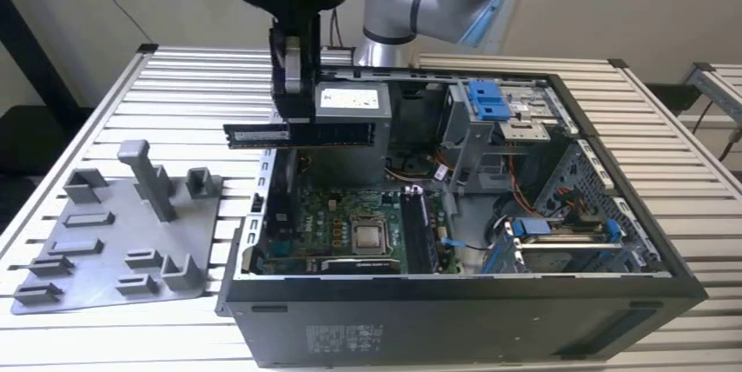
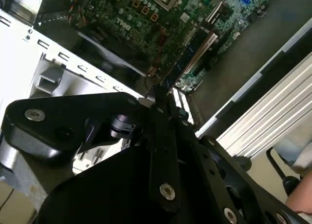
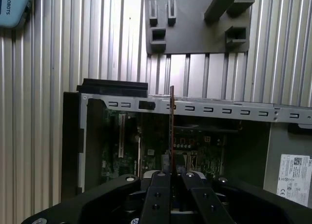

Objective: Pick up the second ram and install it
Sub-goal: 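Pick up the second ram and move it above second insertion slot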

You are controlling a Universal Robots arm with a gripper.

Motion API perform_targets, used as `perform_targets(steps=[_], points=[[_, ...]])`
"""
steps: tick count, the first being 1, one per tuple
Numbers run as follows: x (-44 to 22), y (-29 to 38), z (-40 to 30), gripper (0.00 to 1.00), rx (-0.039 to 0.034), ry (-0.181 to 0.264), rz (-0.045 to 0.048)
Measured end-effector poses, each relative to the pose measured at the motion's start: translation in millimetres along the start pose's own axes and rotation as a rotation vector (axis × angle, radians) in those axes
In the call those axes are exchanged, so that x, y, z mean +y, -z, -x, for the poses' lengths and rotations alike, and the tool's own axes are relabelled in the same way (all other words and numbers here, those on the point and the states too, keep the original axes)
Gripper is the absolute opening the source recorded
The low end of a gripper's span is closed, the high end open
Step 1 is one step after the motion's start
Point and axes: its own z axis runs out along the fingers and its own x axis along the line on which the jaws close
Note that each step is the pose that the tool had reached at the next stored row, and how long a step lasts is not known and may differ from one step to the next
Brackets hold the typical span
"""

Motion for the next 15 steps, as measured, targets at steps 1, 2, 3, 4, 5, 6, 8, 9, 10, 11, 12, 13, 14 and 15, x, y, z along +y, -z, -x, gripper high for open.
perform_targets(steps=[1,2,3,4,5,6,8,9,10,11,12,13,14,15], points=[[-3.2,0.0,-0.1,0.14,0.0000,0.000,0.0001],[-5.9,0.1,-0.2,0.14,0.0000,-0.001,0.0001],[-8.6,0.1,-0.4,0.14,-0.0001,-0.001,0.0001],[-11.5,0.2,-0.5,0.14,0.0000,-0.002,0.0001],[-14.2,0.2,-0.6,0.14,0.0000,-0.003,0.0002],[-16.9,0.2,-0.7,0.14,-0.0001,-0.004,0.0001],[-22.2,0.3,-0.9,0.14,-0.0001,-0.005,0.0001],[-24.7,0.4,-1.0,0.14,-0.0001,-0.006,0.0001],[-26.9,0.4,-1.1,0.14,-0.0002,-0.008,0.0001],[-29.1,0.3,-1.2,0.14,-0.0003,-0.009,0.0001],[-31.0,0.4,-1.2,0.14,-0.0003,-0.011,0.0001],[-32.7,0.4,-1.3,0.14,-0.0003,-0.014,0.0001],[-34.0,0.3,-1.4,0.14,-0.0004,-0.018,0.0000],[-35.1,0.2,-1.5,0.14,-0.0006,-0.022,0.0000]])
